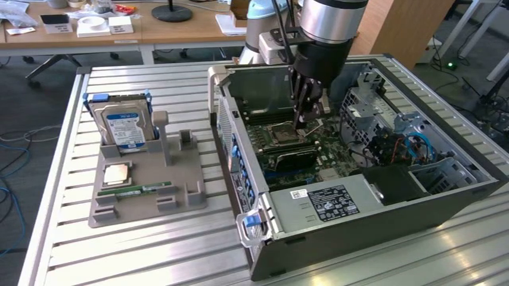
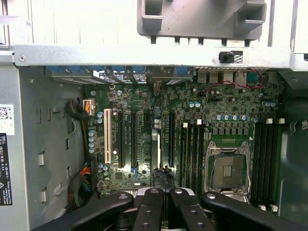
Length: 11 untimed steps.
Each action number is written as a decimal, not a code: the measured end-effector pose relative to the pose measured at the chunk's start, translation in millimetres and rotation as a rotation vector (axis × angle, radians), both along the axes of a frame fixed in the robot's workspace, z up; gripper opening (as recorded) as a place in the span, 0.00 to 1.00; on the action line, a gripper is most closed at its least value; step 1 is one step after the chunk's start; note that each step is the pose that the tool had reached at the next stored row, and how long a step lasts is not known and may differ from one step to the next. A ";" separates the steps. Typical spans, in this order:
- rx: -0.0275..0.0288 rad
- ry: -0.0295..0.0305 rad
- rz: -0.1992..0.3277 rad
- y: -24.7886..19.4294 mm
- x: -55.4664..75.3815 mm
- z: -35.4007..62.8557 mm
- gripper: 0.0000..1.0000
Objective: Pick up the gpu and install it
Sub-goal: 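Press down on the gpu until it lock into place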
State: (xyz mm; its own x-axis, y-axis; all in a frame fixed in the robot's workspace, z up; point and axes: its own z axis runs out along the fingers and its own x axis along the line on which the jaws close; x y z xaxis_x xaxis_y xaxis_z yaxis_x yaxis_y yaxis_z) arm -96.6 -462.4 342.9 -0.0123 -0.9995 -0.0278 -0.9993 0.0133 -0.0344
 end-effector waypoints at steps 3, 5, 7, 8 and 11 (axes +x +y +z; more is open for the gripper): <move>0.0000 0.0000 0.000 0.0 0.0 0.0 0.11; 0.0001 0.0000 0.000 0.0 0.0 0.0 0.11; 0.0000 0.0000 0.000 0.0 0.0 -0.3 0.11; 0.0001 -0.0001 0.000 0.0 0.0 -1.1 0.11; 0.0000 0.0000 0.000 0.0 0.0 -4.1 0.11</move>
